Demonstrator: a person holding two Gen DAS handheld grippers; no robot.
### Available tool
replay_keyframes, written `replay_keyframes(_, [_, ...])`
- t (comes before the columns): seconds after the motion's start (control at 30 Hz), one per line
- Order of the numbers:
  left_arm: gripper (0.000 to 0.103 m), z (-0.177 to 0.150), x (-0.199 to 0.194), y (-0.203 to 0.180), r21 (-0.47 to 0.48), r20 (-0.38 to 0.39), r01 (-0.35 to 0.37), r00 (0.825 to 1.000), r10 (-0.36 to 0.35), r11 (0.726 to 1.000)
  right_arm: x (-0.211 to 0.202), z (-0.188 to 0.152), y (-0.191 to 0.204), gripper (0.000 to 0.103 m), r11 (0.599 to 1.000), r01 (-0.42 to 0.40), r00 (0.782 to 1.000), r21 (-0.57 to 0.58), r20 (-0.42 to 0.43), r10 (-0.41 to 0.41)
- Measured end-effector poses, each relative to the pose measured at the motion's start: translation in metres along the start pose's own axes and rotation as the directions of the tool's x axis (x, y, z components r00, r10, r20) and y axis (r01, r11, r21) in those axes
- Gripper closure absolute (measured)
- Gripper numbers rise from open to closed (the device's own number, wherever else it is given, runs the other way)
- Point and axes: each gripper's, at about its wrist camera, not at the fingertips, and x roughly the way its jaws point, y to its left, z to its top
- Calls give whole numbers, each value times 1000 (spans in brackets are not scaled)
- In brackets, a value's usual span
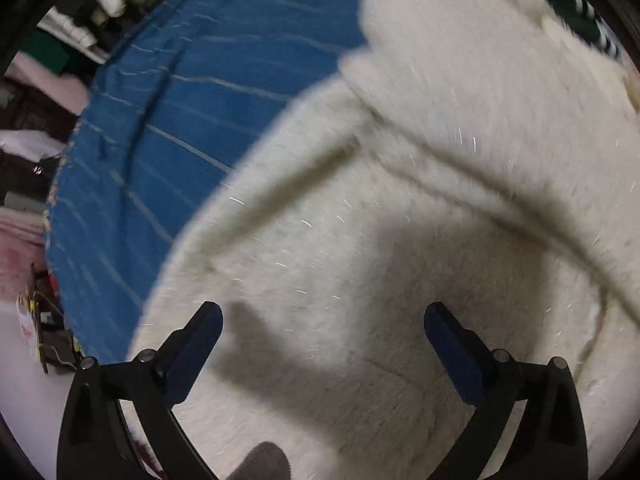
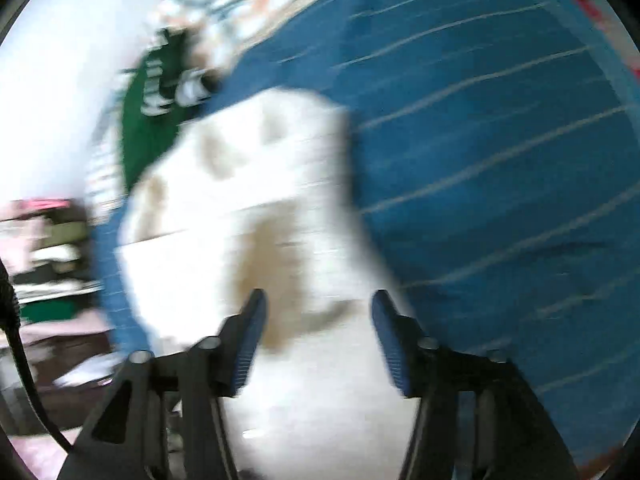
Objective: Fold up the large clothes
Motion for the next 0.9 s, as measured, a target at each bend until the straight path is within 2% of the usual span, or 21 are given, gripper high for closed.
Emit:
replay_keyframes(0.07, [0, 6, -20, 7, -20, 45, -5, 999, 6, 1000, 29, 4, 9, 38, 1000, 1, 998, -23, -58, -2])
replay_keyframes(0.13, [0, 14, -34, 9, -32, 80, -14, 997, 17, 999, 61, 11, 14, 38, 999, 36, 993, -35, -109, -40])
replay_keyframes(0.17, [0, 21, -41, 12, -36, 95, -9, 995, 13, 999, 74, 13, 15, 43, 998, 41, 990, -41, -131, -46])
replay_keyframes(0.2, [0, 28, -47, 14, -40, 106, -3, 994, 8, 999, 82, 14, 18, 71, 996, 69, 990, -58, -120, -76])
replay_keyframes(0.23, [0, 36, -51, 13, -44, 117, 4, 993, 1, 999, 85, 17, 28, 81, 987, 124, 986, -100, -98, -134])
replay_keyframes(0.37, [0, 66, -69, 16, -33, 178, 34, 984, -28, 999, 48, 14, 63, 89, 961, 196, 980, -194, 52, -190])
replay_keyframes(0.5, [0, 104, -75, 24, -8, 218, 71, 974, -67, 997, -8, 14, 94, 90, 947, 211, 966, -241, 201, -164])
replay_keyframes(0.57, [0, 118, -76, 24, 4, 247, 89, 965, -87, 996, -12, 19, 105, 90, 935, 235, 954, -265, 248, -170])
replay_keyframes(0.6, [0, 122, -73, 20, 18, 259, 83, 962, -84, 996, -6, 23, 105, 90, 925, 260, 951, -278, 240, -195])
replay_keyframes(0.63, [0, 127, -68, 15, 31, 267, 66, 961, -72, 997, 5, 29, 99, 90, 908, 302, 947, -291, 205, -249])
replay_keyframes(0.67, [0, 130, -64, 11, 37, 269, 60, 961, -68, 997, 31, 34, 97, 89, 884, 360, 932, -299, 151, -329])
replay_keyframes(0.7, [0, 135, -57, 6, 46, 269, 53, 961, -64, 998, 57, 40, 75, 88, 854, 449, 892, -264, 66, -448])
replay_keyframes(0.73, [0, 139, -52, 1, 54, 264, 42, 963, -55, 998, 67, 43, 65, 83, 857, 465, 882, -222, 30, -470])
replay_keyframes(0.77, [0, 145, -47, -3, 59, 254, 31, 966, -45, 998, 65, 44, 59, 75, 878, 446, 894, -174, 34, -447])
replay_keyframes(0.8, [0, 149, -45, -4, 54, 247, 37, 968, -49, 998, 52, 43, 56, 69, 897, 428, 904, -112, 79, -421])
replay_keyframes(0.83, [0, 151, -50, -4, 49, 264, 63, 962, -74, 997, 38, 40, 59, 69, 902, 423, 902, -80, 135, -411])
replay_keyframes(0.87, [0, 152, -56, -7, 55, 284, 75, 955, -87, 996, 24, 36, 63, 69, 898, 435, 888, -62, 196, -416])
replay_keyframes(0.9, [0, 153, -58, -12, 78, 300, 65, 950, -86, 995, 10, 31, 69, 69, 886, 461, 863, -44, 255, -436])
